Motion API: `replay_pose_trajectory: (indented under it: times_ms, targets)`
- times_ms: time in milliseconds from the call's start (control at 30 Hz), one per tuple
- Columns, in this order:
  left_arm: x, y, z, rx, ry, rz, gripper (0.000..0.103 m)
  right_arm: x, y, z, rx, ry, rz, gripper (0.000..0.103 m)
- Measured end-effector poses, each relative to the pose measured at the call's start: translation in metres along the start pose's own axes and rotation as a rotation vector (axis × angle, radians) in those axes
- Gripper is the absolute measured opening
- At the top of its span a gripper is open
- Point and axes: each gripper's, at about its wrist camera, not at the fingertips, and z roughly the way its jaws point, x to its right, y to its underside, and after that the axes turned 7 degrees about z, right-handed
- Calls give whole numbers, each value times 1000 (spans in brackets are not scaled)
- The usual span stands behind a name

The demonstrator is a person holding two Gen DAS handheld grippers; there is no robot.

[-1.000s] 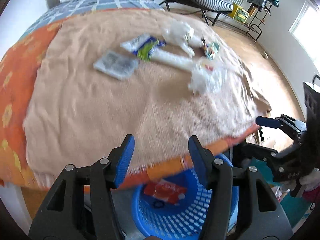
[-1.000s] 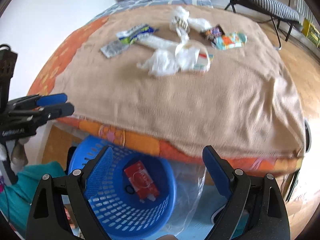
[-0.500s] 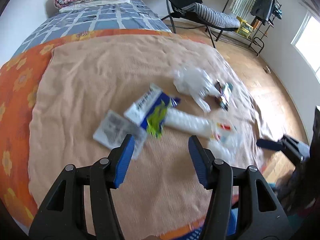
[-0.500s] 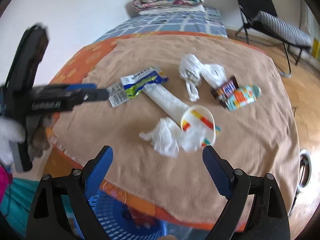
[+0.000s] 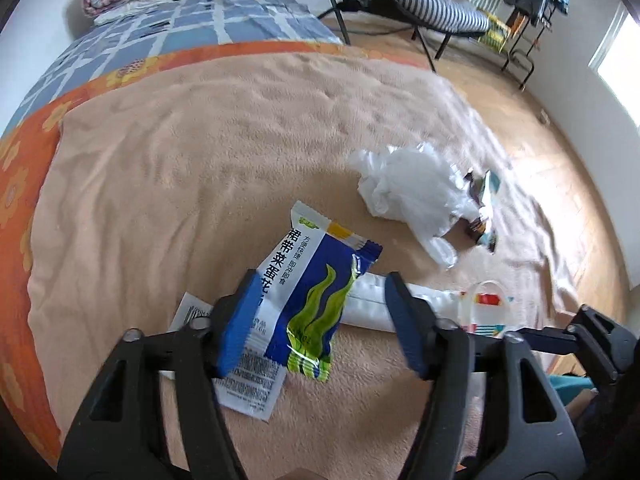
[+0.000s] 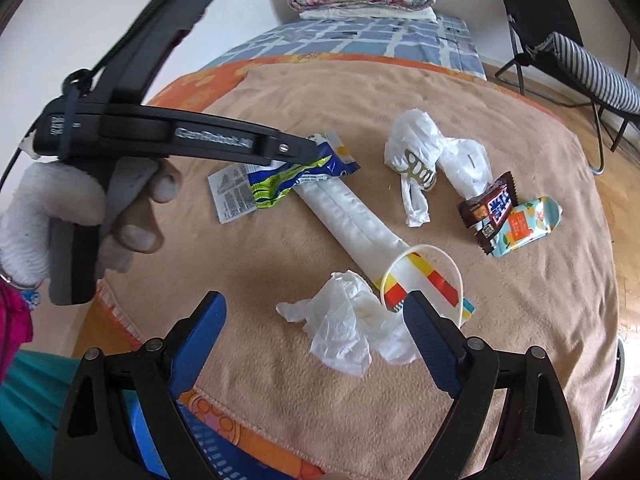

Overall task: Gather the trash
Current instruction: 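Grasp the seaweed soup packet with the left tool while the right tool grasps white tissue, then lift the packet and tissue and carry both over the blue basket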

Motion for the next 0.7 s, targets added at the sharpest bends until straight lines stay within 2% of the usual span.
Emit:
replay_pose_trajectory:
  times_ms: [67, 133, 233, 300, 500, 533, 567, 600, 667, 700]
  targets:
    - [3, -1, 6, -10, -56, 33, 70, -1, 0, 3, -4, 9, -10, 90]
    - [3, -3, 10, -13, -81, 45, 70, -3, -1, 6, -9, 20, -21, 90]
    - [-2, -3, 18, -25, -71, 30, 70, -3, 1, 12, -27, 43, -38, 89]
    - [-5, -3, 23, -31, -63, 19, 70, -3, 3, 18, -42, 58, -47, 86]
    - [-3, 0, 28, -37, -59, 18, 69, -3, 9, 26, -69, 100, -78, 71]
    - [-2, 1, 28, -35, -59, 21, 67, -2, 10, 27, -72, 109, -83, 65]
    - [-2, 2, 28, -35, -66, 24, 59, -2, 11, 28, -76, 119, -87, 59]
    - [-3, 3, 29, -39, -74, 27, 56, -1, 12, 28, -78, 125, -86, 57]
    - [-4, 6, 28, -36, -74, 23, 56, 2, 12, 29, -82, 131, -77, 46]
    - [-5, 7, 27, -33, -73, 21, 56, 4, 12, 29, -83, 131, -70, 44]
